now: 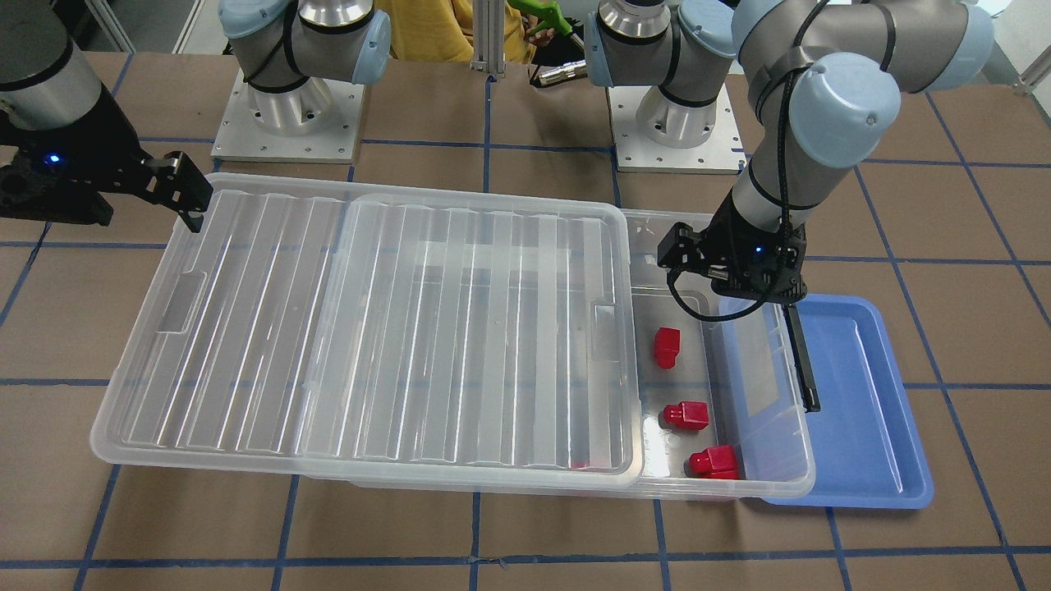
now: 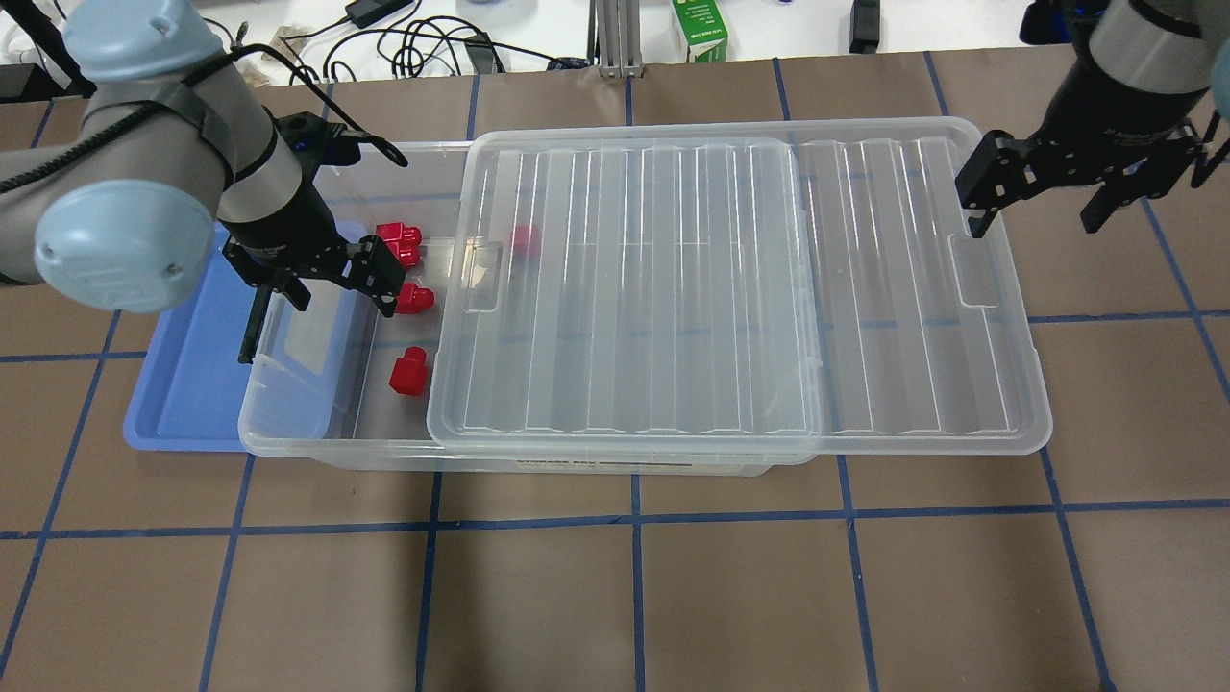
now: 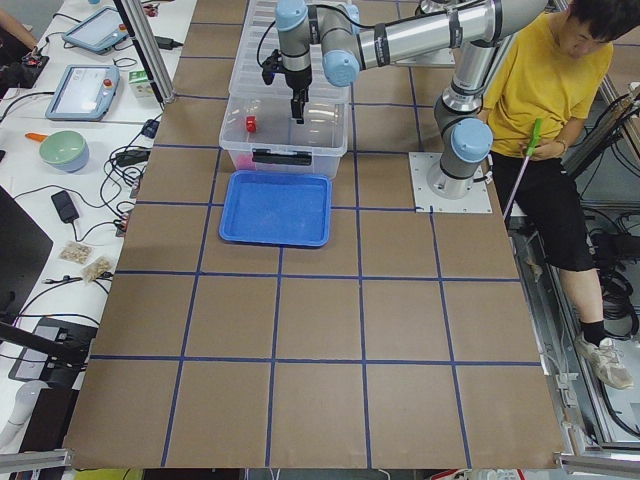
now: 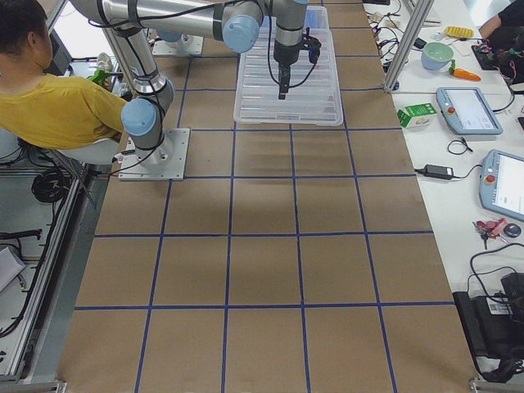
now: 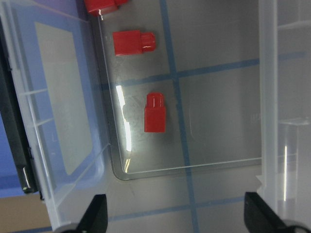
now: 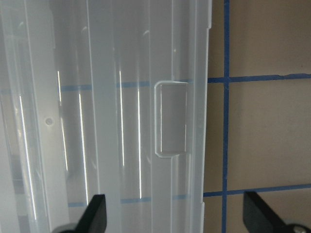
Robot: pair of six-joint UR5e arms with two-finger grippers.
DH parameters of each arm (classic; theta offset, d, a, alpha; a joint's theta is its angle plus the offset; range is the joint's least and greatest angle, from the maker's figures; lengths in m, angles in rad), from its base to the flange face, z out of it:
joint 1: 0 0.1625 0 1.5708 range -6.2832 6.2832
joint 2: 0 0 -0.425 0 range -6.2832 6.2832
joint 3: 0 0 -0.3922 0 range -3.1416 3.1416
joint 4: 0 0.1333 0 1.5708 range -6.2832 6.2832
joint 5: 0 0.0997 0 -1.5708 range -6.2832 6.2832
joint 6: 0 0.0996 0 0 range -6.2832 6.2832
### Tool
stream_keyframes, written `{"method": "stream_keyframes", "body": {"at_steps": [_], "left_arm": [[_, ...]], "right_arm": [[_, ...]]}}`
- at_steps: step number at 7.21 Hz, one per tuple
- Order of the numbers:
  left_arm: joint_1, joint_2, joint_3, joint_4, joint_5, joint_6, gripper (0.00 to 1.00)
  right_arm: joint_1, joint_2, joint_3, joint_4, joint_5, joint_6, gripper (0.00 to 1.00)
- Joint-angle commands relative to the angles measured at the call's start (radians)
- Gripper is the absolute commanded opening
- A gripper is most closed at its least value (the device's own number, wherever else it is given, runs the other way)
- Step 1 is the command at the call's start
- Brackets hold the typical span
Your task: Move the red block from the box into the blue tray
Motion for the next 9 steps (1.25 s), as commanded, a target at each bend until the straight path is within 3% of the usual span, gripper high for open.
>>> {"method": "stream_keyframes", "body": {"at_steps": [1, 3, 9], "left_arm": [[0.011, -0.042, -0.130, 0.198, -0.001, -0.024, 1.00], [0.005, -0.068, -0.155, 0.227, -0.003, -0.112, 1.00], [-0.028, -0.154, -0.159, 0.313, -0.001, -0.109, 1.00]], "right_arm": [[0.033, -0.013, 0.013, 0.014, -0.005, 0.028, 1.00], [0.033, -0.018, 0.043, -0.001, -0.005, 0.028, 1.00], [0.032, -0.026, 0.043, -0.018, -0.017, 0.060, 1.00]]}}
